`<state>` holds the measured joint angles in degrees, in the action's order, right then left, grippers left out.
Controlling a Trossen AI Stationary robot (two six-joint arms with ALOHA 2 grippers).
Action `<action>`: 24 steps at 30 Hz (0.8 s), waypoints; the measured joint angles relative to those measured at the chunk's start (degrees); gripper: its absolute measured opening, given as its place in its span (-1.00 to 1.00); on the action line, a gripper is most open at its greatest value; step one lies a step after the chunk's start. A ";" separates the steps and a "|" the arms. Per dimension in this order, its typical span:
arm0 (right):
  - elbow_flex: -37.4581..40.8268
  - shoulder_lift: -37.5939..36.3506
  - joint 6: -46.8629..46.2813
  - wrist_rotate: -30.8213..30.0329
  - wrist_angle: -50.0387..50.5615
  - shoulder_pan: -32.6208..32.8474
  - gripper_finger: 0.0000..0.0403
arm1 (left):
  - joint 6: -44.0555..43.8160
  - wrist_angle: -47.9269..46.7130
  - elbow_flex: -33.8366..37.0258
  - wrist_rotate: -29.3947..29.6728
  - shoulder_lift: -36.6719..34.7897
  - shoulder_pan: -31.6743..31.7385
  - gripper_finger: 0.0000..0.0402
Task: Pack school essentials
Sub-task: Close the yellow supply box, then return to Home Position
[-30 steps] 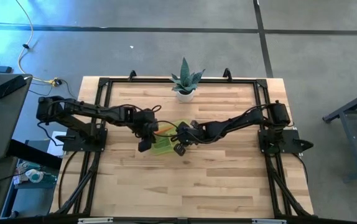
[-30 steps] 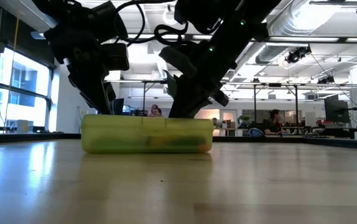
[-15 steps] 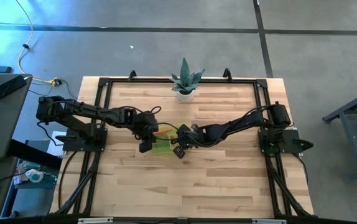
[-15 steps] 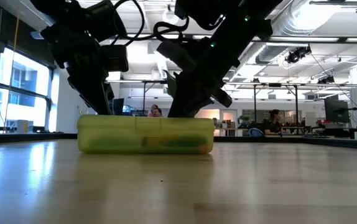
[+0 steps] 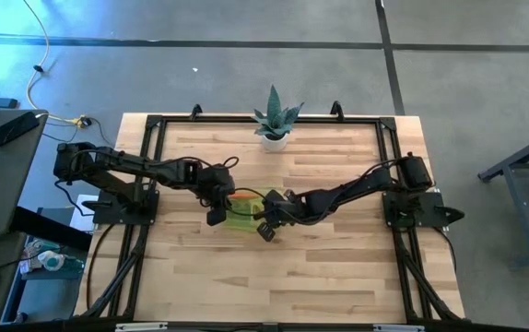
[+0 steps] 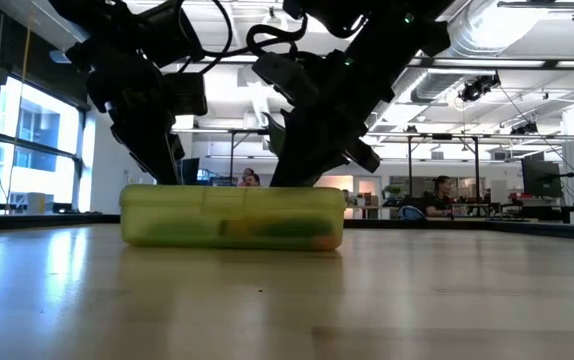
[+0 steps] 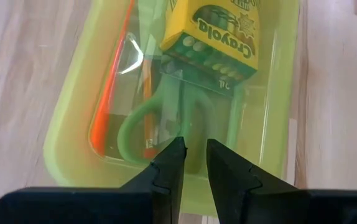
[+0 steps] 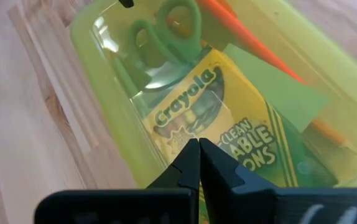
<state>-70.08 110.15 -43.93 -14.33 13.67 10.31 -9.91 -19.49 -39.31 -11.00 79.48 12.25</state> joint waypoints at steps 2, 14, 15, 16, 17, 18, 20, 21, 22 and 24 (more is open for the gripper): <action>0.01 0.00 0.35 0.27 0.01 -0.14 -1.00 | -0.05 -0.02 0.00 0.02 0.00 -0.32 -0.69; 0.09 -0.77 4.22 -1.38 0.66 -0.24 -1.00 | -0.42 -0.39 0.05 -0.20 -0.74 -1.07 -0.69; 0.16 -1.17 4.97 -1.59 0.91 -0.29 -1.00 | -0.42 -0.78 -0.16 -0.31 -0.89 -1.09 -0.69; 0.22 -1.61 5.84 -1.72 1.20 -0.29 -1.00 | -0.43 -0.90 -0.50 -0.34 -0.96 -1.09 -0.69; 0.27 -2.12 6.90 -1.98 1.32 -0.36 -1.00 | -0.41 -1.12 -0.87 -0.34 -1.28 -1.10 -0.69; 0.28 -2.66 8.07 -2.45 1.30 -0.53 -1.00 | -0.26 -1.29 -1.40 -0.38 -1.76 -1.10 -0.69; 0.28 -4.00 9.94 -2.95 1.25 -0.93 -1.00 | 0.76 -1.07 -2.50 -0.41 -2.63 -1.06 -0.69; 0.28 -4.61 10.94 -3.16 1.31 -1.18 -1.00 | 1.17 -1.14 -2.86 -0.44 -3.01 -1.03 -0.69; 0.28 -5.16 11.91 -3.19 1.14 -1.39 -1.00 | 1.40 -1.20 -3.21 -0.44 -3.30 -1.03 -0.69; 0.28 -6.19 13.94 -3.28 1.20 -1.80 -1.00 | 1.51 -1.30 -3.94 -0.42 -4.19 -1.03 -0.69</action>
<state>-69.80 103.96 -29.99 -17.61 14.87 8.51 -8.40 -20.78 -43.25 -11.42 75.29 11.22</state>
